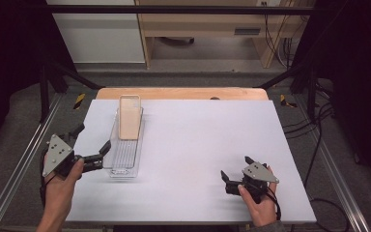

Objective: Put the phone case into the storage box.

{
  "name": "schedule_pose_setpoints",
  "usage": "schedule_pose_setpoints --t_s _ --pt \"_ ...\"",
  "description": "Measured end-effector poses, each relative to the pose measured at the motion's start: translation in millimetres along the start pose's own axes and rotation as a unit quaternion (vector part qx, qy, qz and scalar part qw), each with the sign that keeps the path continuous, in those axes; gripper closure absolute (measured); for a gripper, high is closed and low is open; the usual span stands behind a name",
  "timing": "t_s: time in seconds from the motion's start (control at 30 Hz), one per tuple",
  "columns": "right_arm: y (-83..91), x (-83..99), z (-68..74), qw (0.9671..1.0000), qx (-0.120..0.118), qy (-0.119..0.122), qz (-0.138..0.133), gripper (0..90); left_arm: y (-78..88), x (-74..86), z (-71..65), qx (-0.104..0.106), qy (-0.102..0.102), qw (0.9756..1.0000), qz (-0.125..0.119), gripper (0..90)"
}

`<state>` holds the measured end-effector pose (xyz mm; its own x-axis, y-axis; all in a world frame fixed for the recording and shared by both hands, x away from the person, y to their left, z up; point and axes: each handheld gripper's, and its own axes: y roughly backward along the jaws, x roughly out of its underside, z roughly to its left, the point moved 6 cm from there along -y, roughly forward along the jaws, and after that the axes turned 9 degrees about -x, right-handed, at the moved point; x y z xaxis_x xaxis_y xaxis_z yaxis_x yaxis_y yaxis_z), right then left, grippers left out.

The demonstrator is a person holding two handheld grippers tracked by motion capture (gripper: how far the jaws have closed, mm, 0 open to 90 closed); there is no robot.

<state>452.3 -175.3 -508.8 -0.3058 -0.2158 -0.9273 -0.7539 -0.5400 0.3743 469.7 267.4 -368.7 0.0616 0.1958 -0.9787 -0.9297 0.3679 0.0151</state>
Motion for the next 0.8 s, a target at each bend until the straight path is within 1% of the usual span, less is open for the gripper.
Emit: schedule_pose_setpoints --t_s 0.1,0.2,0.3,0.53,0.8 --pt "0.3 -0.1 0.1 1.0 0.0 0.002 0.001 2.7 5.0 3.9 2.5 0.0 0.005 1.0 0.0 2.6" --pt "1.7 -1.0 0.5 1.0 -0.002 0.002 -0.001 2.7 9.8 8.9 3.5 0.003 0.016 0.9999 -0.001 2.6" --pt "2.8 -1.4 -0.2 1.0 -0.005 0.007 -0.005 2.7 15.7 11.9 4.0 0.006 0.023 0.9997 -0.005 2.6" --pt "4.8 -2.2 -2.2 0.9999 -0.007 0.008 -0.01 2.7 24.6 20.6 6.2 0.009 0.033 0.9994 -0.005 2.4" --pt "10.8 -4.5 -8.7 0.9998 0.0 0.009 -0.018 2.8 31.8 33.8 7.6 0.009 0.049 0.9987 0.0 2.4"
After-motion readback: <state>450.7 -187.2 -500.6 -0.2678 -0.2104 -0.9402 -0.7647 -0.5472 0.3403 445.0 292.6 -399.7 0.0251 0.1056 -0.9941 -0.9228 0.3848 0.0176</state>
